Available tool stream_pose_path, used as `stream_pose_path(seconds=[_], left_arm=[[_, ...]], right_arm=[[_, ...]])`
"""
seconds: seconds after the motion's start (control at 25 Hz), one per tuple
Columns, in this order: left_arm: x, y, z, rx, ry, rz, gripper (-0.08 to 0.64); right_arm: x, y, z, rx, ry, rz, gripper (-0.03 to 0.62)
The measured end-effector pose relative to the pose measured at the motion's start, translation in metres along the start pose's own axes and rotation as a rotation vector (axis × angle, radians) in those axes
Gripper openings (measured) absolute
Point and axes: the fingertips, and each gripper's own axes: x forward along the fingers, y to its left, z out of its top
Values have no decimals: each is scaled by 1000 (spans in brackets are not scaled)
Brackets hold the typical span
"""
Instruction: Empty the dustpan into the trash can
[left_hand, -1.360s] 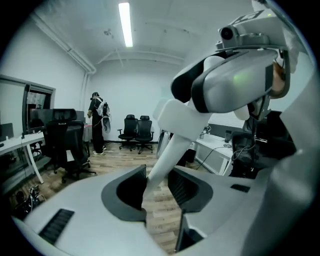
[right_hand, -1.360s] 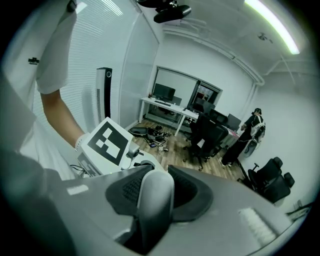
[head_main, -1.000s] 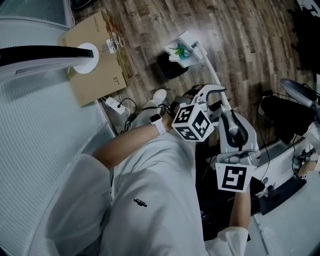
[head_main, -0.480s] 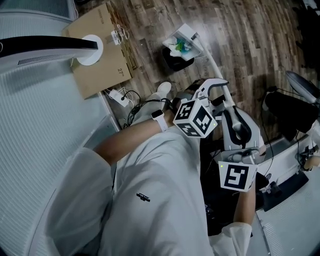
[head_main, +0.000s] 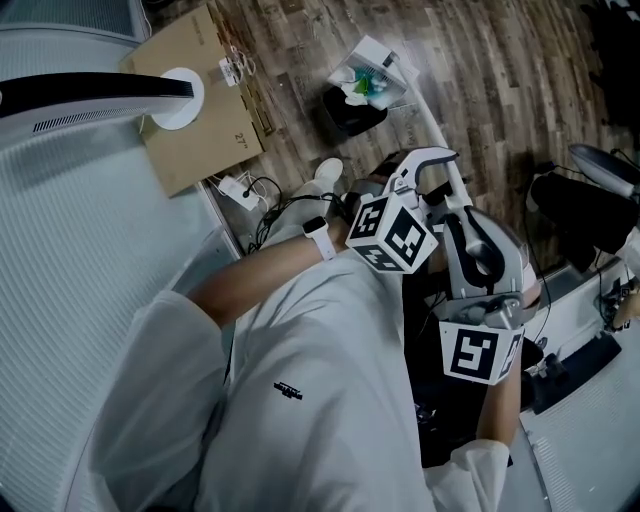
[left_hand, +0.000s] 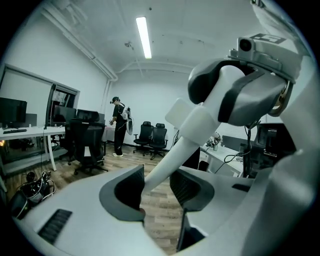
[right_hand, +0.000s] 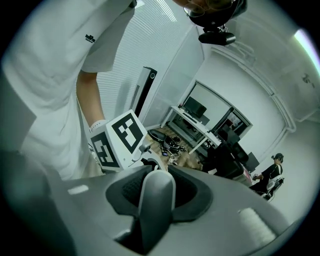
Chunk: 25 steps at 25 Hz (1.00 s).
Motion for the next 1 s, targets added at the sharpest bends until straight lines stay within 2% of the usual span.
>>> stream_pose_path(seconds=[0.24, 0.6, 1.0], left_arm=[[-4, 4, 3, -37, -16, 12, 160], [-6, 6, 6, -58, -17, 19, 161], [-10, 8, 11, -59, -27, 24, 163]], right_arm=[[1, -2, 7, -20, 2, 14, 109], [1, -3, 10, -64, 12, 29, 109], [0, -5, 16, -68, 3, 22, 109]])
